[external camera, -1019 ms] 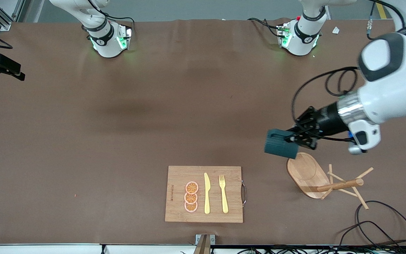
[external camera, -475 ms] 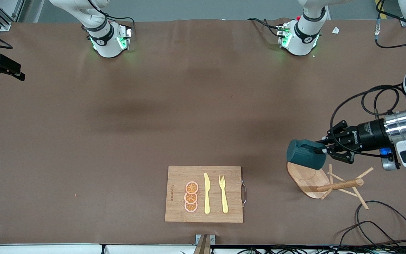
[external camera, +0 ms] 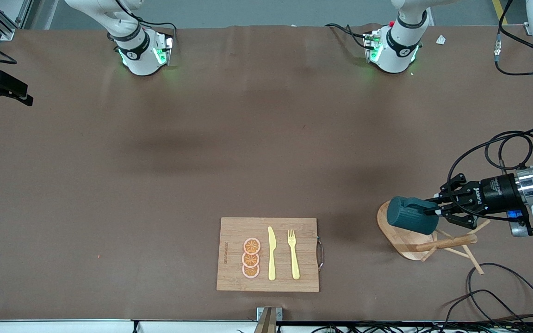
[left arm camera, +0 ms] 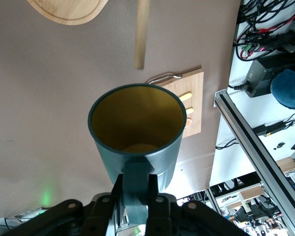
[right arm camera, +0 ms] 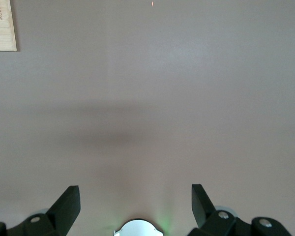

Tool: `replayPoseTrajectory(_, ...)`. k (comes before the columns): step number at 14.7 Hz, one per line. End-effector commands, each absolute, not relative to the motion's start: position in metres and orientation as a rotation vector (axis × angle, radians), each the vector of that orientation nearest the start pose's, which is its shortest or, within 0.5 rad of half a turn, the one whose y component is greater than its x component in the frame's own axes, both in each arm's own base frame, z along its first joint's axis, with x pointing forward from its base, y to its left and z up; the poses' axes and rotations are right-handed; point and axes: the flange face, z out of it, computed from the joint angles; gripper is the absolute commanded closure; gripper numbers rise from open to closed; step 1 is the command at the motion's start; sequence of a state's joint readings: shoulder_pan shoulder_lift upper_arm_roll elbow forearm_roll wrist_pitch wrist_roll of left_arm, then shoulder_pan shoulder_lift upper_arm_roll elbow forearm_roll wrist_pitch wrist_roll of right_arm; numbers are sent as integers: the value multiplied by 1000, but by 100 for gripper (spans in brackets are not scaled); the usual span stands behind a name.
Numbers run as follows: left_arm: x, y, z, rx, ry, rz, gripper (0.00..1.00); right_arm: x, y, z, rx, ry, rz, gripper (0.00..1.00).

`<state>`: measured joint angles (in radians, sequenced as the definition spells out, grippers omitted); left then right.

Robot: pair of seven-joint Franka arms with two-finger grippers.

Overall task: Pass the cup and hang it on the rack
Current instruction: 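Hook the mug handle onto a rack peg with the left gripper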

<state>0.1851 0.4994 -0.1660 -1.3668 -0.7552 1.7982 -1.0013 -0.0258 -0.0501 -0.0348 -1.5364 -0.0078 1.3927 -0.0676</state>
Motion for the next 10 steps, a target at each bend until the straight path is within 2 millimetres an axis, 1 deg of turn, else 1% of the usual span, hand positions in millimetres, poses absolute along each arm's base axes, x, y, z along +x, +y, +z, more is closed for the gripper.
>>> replayPoseTrajectory(1,709,-9,454,1906,1372,-578,100,510,-30,655,-3130,-5,127,0)
replayPoseTrajectory(2,710,-6,452,1883,1370,-590,100,510,-30,655,-3130,-5,127,0)
replayPoseTrajectory(4,711,-5,446,1889,1350,-603,100,510,-31,655,-3129,-3,127,0)
replayPoseTrajectory(6,712,4,441,1901,1329,-584,100,510,-31,655,-3130,-5,127,0)
replayPoseTrajectory(7,712,13,436,1901,1322,-578,100,510,-30,655,-3130,-8,127,0)
replayPoseTrajectory(9,713,17,432,1913,1297,-565,100,511,-30,656,-3130,-8,124,0)
replayPoseTrajectory(10,714,24,432,1913,1290,-554,100,510,-30,655,-3130,-8,127,0)
